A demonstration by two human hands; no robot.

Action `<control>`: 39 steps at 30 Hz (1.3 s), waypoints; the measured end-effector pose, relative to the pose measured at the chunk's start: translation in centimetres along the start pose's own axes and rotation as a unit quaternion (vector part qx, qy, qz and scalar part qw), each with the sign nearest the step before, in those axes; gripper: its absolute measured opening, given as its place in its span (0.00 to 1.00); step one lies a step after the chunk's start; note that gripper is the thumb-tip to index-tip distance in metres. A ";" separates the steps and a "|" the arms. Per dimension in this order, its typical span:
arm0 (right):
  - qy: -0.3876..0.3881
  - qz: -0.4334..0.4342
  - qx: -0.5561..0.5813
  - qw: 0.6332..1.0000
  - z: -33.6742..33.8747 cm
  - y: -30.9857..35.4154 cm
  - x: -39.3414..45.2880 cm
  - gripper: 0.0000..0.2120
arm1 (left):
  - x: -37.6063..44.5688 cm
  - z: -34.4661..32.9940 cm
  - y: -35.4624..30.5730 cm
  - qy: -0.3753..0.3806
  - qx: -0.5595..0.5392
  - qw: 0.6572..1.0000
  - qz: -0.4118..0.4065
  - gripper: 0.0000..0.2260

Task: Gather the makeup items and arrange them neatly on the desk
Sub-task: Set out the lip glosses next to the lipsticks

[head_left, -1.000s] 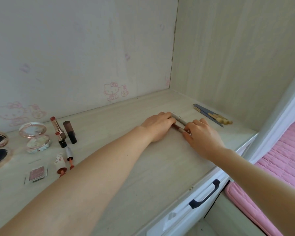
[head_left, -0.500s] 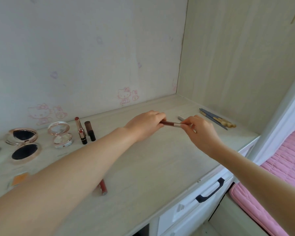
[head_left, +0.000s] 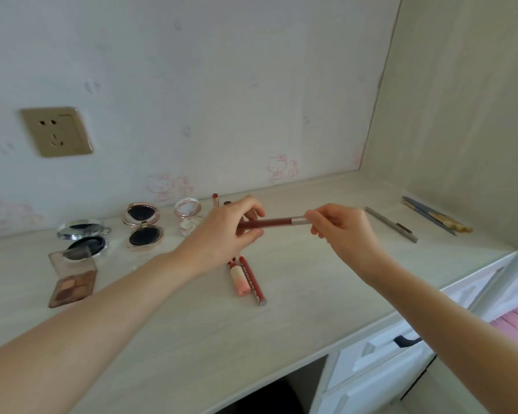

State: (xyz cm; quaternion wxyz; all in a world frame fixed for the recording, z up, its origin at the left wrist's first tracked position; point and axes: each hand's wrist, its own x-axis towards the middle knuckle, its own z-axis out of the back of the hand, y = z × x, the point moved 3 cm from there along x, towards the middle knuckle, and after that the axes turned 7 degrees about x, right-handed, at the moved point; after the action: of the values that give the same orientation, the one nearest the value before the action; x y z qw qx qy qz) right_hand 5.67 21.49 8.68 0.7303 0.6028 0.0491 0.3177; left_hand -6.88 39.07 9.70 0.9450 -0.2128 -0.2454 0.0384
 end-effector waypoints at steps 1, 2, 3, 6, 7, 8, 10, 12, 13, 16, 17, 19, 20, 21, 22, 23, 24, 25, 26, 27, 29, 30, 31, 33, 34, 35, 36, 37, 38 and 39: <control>0.008 0.000 -0.001 1.000 -1.0 0.3 -0.4 0.12 | -1.2 0.7 0.5 -0.005 -0.003 1.000 0.010 0.08; 0.019 0.001 -0.002 1.000 -2.0 0.6 -0.7 0.13 | -2.3 1.3 1.0 -0.010 -0.010 1.000 0.020 0.08; 0.030 0.000 -0.001 1.000 -3.0 0.9 -1.1 0.15 | -3.5 1.8 1.5 -0.015 -0.022 0.999 0.033 0.08; 0.067 -0.007 0.010 0.998 -6.1 1.6 -2.2 0.15 | -6.9 3.2 3.1 -0.033 -0.062 0.995 0.075 0.07; 0.078 -0.012 0.019 0.997 -7.1 1.8 -2.6 0.14 | -8.0 3.6 3.5 -0.040 -0.070 0.993 0.085 0.06; 0.087 -0.016 0.029 0.996 -8.1 2.0 -3.0 0.13 | -9.1 3.9 3.9 -0.047 -0.072 0.992 0.093 0.06; 0.096 -0.028 0.060 0.993 -10.2 2.1 -3.9 0.13 | -11.1 4.5 4.6 -0.068 -0.070 0.989 0.113 0.05; 0.111 -0.047 0.110 0.987 -12.3 2.0 -5.0 0.13 | -12.9 5.1 5.2 -0.096 -0.067 0.984 0.134 0.05; 0.119 -0.054 0.134 0.982 -13.4 2.0 -5.5 0.12 | -13.6 5.3 5.4 -0.109 -0.059 0.983 0.139 0.05; 0.129 -0.066 0.184 0.972 -16.3 1.8 -6.4 0.10 | -15.6 5.5 5.6 -0.156 -0.037 0.975 0.153 0.07; 0.130 -0.069 0.198 0.969 -17.0 1.6 -6.7 0.10 | -16.1 5.5 5.6 -0.177 -0.036 0.971 0.160 0.08; 0.124 -0.083 0.241 0.959 -18.2 1.2 -7.1 0.10 | -16.5 5.5 5.5 -0.201 -0.019 0.966 0.159 0.08; 0.118 -0.094 0.267 0.952 -18.6 1.0 -7.3 0.10 | -16.6 5.5 5.5 -0.204 -0.005 0.967 0.153 0.07; 0.114 -0.104 0.289 0.945 -19.0 0.8 -7.4 0.10 | -16.7 5.4 5.6 -0.206 0.007 0.967 0.147 0.07; 0.109 -0.107 0.304 0.940 -19.2 0.6 -7.5 0.10 | -16.8 5.4 5.6 -0.206 0.017 0.968 0.142 0.06; 0.107 -0.106 0.309 0.939 -19.3 0.4 -7.6 0.10 | -16.9 5.4 5.6 -0.202 0.034 0.969 0.136 0.06; 0.105 -0.101 0.308 0.940 -19.3 0.3 -7.6 0.10 | -17.1 5.2 5.7 -0.193 0.066 0.971 0.126 0.06; 0.105 -0.096 0.307 0.941 -19.3 0.3 -7.6 0.09 | -17.2 5.0 5.6 -0.181 0.107 0.971 0.114 0.07; 0.107 -0.091 0.308 0.941 -19.2 0.3 -7.6 0.09 | -17.3 4.8 5.6 -0.168 0.144 0.970 0.102 0.08; 0.109 -0.087 0.309 0.941 -19.2 0.3 -7.6 0.08 | -17.3 4.6 5.6 -0.158 0.167 0.968 0.096 0.08; 0.117 -0.074 0.301 0.944 -19.0 0.4 -7.7 0.07 | -17.3 4.4 5.7 -0.155 0.200 0.964 0.086 0.07; 0.123 -0.060 0.291 0.947 -18.9 0.4 -7.8 0.06 | -17.2 4.4 5.6 -0.156 0.220 0.960 0.080 0.07; 0.127 -0.044 0.281 0.950 -18.9 0.6 -7.9 0.06 | -17.2 4.4 5.6 -0.158 0.239 0.955 0.075 0.07; 0.129 -0.006 0.265 0.956 -18.9 0.9 -8.1 0.08 | -17.3 4.6 5.7 -0.170 0.259 0.949 0.065 0.05; 0.127 0.007 0.262 0.957 -18.9 1.0 -8.2 0.10 | -17.4 4.8 5.8 -0.175 0.258 0.948 0.064 0.06; 0.125 0.013 0.262 0.957 -18.8 1.0 -8.2 0.10 | -17.4 4.9 5.9 -0.177 0.253 0.949 0.064 0.07; 0.125 0.016 0.264 0.956 -18.8 0.9 -8.3 0.09 | -17.5 4.9 6.1 -0.176 0.246 0.951 0.063 0.09; 0.125 0.019 0.265 0.956 -18.8 1.0 -8.3 0.06 | -17.5 4.9 6.2 -0.173 0.235 0.954 0.064 0.10; 0.127 0.022 0.266 0.955 -18.8 0.9 -8.3 0.05 | -17.4 4.9 6.4 -0.167 0.220 0.959 0.066 0.10; 0.127 0.029 0.262 0.956 -18.7 0.9 -8.3 0.05 | -17.4 4.8 6.6 -0.159 0.196 0.965 0.072 0.10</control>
State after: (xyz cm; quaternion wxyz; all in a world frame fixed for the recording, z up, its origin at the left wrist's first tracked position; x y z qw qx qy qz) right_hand -9.75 33.12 1.91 0.5246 0.7290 0.2054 0.3889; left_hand -24.22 43.82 2.96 0.9119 -0.0311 -0.3642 0.1868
